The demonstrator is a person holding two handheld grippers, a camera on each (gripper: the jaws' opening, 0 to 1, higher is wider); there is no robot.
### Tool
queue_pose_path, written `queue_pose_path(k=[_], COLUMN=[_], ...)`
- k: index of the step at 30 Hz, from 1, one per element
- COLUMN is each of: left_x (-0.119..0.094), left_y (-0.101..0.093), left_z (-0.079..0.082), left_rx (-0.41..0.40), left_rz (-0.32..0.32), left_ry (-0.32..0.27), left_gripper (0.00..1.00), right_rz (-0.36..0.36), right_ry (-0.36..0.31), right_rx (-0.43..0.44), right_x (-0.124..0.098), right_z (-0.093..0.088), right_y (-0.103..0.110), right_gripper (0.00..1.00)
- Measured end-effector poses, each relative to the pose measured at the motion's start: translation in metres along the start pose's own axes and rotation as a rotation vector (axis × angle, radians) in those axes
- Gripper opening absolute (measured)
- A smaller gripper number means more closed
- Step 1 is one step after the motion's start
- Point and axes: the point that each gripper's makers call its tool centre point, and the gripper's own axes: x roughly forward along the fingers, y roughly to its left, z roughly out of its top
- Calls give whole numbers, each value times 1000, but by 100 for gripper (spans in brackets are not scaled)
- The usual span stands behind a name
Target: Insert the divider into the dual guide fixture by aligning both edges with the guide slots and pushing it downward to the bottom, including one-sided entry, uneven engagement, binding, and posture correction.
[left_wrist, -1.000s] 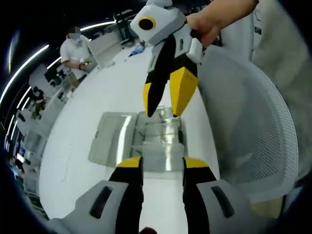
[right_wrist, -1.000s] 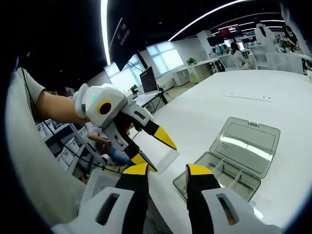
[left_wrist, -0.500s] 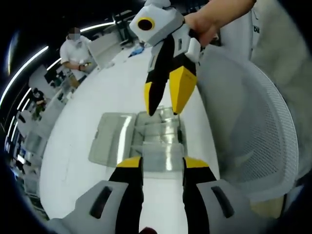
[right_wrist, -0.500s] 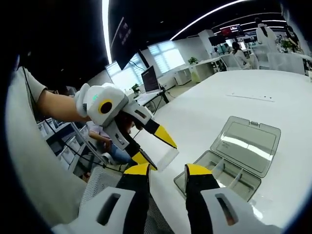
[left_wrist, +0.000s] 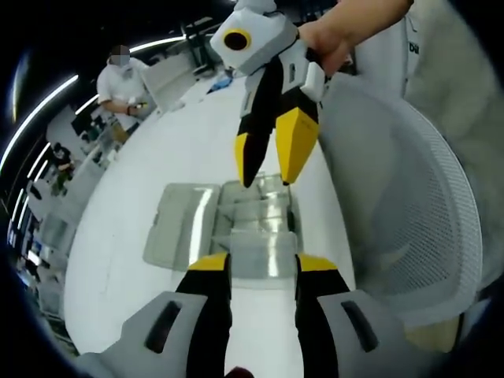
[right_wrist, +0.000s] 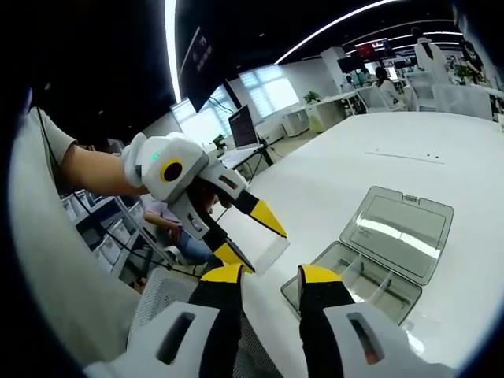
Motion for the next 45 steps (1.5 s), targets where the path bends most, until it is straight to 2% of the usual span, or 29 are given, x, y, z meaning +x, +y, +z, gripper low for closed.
queue_pose_path(k=[4,7,9,19,29,35,39,45], left_x=[0,1,0,2,3,3,2,2], left_y=[0,1,2,1,3,5,6,5], left_z=[3,7,12,23,29,32,34,38], left_rx=[5,10,20,43,50,49,48,55], left_rz=[1,5,16,25,34,44,50,50], left_ry=[-9,-15,-24,-47,-59,-67,-73,-81], left_gripper=[27,27,27,27,28,27,27,27], right_rz=[24,50,61,87,89,78,45,52], right_ry=[2,-1,-9,-9,-8,-40,-33,-25], right_rx=[23,80,79,134,164,188,187,206], right_x=[2,4,3,5,6,1,0,4], right_z=[2,5,8,12,13,18,15,13], right_y=[2,6,7,8,4,-1,-9,-8], right_gripper=[17,16,13,13,11,11,11,12])
